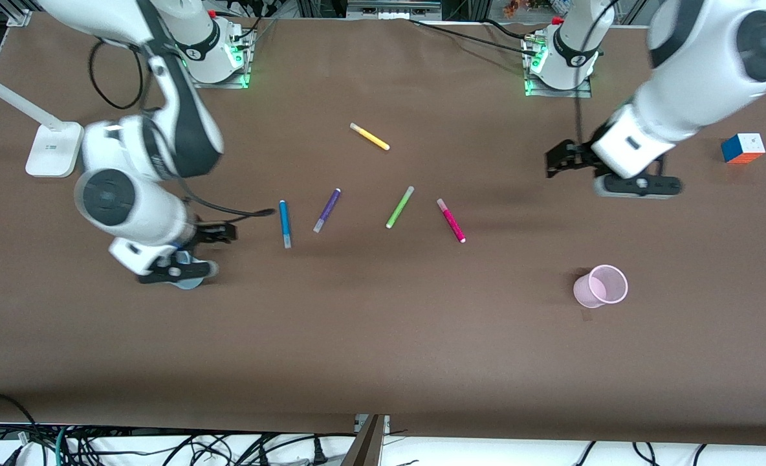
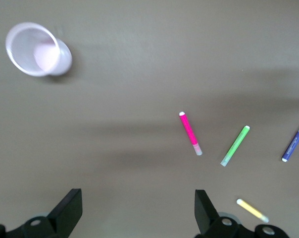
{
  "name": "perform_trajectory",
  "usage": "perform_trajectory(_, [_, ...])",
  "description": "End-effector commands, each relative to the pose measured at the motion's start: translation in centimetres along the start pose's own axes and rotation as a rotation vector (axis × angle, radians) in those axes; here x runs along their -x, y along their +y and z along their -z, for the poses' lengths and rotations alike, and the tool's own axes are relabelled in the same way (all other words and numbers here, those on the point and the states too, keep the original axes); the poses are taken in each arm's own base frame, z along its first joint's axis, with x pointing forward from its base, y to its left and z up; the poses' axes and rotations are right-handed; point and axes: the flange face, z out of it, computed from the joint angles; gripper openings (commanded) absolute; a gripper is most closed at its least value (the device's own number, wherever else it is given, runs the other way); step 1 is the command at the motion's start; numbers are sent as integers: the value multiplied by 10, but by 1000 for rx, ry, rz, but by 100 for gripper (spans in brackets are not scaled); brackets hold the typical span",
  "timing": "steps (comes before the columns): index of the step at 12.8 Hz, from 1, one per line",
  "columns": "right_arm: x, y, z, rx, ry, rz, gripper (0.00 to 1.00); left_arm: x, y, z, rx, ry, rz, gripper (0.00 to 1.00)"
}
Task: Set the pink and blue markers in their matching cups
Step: 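Reach the right gripper to the blue marker while the left gripper reaches the pink marker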
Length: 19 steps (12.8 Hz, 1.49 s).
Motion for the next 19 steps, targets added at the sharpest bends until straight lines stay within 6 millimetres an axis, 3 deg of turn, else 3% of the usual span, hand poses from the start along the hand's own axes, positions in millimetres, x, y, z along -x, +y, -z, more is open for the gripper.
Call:
perform_trajectory(1, [-11, -26, -39, -37, 13, 5, 100, 0, 19, -54, 0, -48, 91, 100])
perform_trajectory(2, [-11, -44, -57, -76, 21, 7, 100, 2, 31, -73, 8, -18, 139, 100])
perform_trajectory(4, [-7, -60, -88, -82, 39, 22, 100, 18, 61, -133, 40, 44, 162, 100])
perform_trajectory(7, [8, -73, -130, -81, 29, 48, 100, 16, 75, -185, 55, 27, 156, 100])
perform_trajectory(10, [23, -87, -153, -87, 20, 69, 100, 10, 88, -240, 20, 89, 201, 100])
perform_trajectory(12, [29, -96, -160, -91, 26, 83, 100, 19, 106, -275, -40, 122, 225, 100])
perform_trajectory(15, [38, -104, -170, -84, 7, 95, 100, 24, 117, -303, -40, 156, 277, 100])
perform_trajectory(17, [39, -108, -176, -83, 11, 98, 98, 41, 135, -315, -44, 141, 264, 94])
perform_trajectory(19, [38, -107, -178, -82, 12, 95, 82, 44, 136, -332, -52, 114, 276, 82])
